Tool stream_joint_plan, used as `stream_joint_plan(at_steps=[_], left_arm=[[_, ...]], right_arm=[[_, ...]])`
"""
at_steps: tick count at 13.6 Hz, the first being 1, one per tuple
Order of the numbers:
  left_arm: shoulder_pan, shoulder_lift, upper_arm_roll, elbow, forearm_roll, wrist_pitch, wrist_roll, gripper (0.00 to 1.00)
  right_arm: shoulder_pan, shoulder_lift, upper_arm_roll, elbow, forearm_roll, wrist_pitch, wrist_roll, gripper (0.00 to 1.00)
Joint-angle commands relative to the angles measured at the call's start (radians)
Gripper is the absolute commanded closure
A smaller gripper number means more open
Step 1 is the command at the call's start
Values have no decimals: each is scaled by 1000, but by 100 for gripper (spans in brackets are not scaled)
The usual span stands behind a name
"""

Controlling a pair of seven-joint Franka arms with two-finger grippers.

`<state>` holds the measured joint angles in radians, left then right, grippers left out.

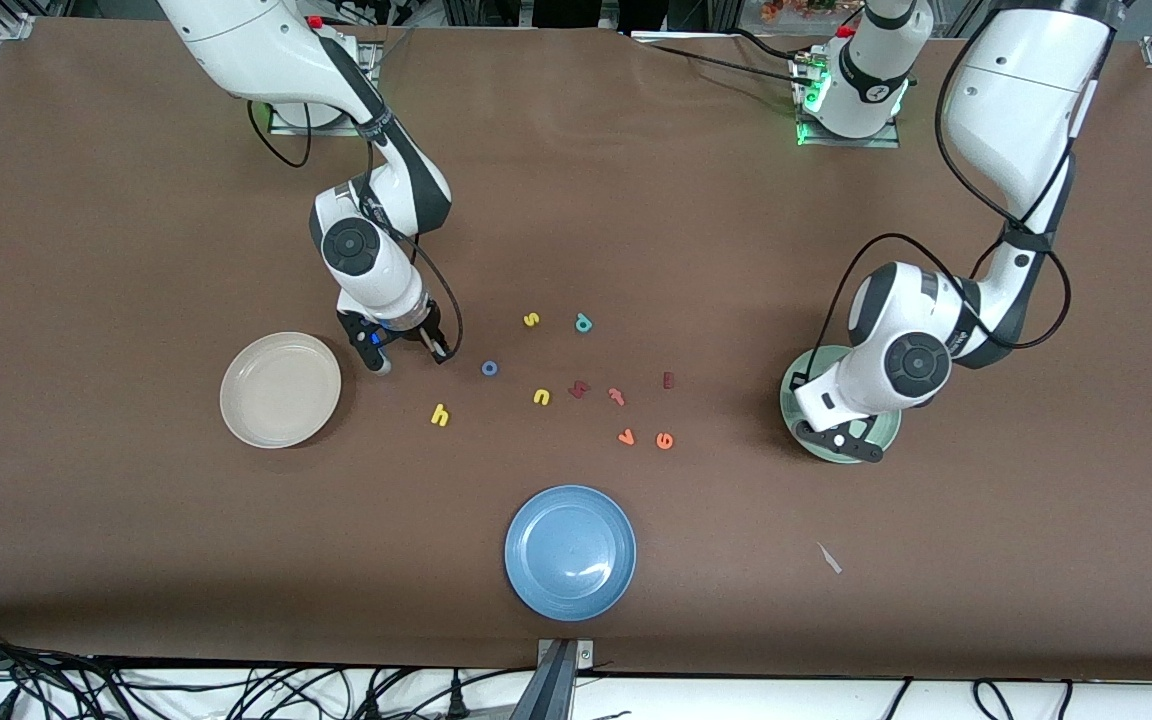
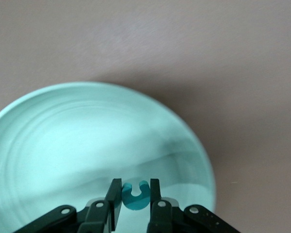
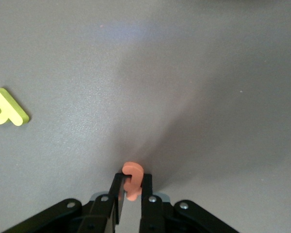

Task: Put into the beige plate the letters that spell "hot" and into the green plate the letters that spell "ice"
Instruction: 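Place the teal u on the green plate while the right gripper grasps orange 2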

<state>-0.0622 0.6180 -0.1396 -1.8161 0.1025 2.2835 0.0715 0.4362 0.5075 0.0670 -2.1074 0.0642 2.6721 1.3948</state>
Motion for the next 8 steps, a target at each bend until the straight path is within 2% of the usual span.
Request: stream_joint_plan(at_steps=[1, 2, 3, 4, 6, 8], left_arm=[[18, -52, -8, -66, 16, 33, 31, 78], [16, -49, -9, -66, 8, 33, 27, 71], [12, -47, -9, -62, 8, 33, 28, 40], [9, -47, -9, -54, 8, 31, 36, 0], [4, -49, -12, -32, 6, 19, 28, 0], [7, -57, -26, -20, 3, 13, 24, 0]], right_arm=[[-1, -7, -1, -16, 6, 20, -11, 99], [1, -7, 1, -13, 6, 18, -11, 100], [1, -7, 1, -8, 6, 17, -13, 100], [1, -12, 1, 0, 5, 12, -17, 100], [1, -26, 2, 9, -1, -12, -23, 100], [1, -50, 4, 36, -4, -93, -75, 100]])
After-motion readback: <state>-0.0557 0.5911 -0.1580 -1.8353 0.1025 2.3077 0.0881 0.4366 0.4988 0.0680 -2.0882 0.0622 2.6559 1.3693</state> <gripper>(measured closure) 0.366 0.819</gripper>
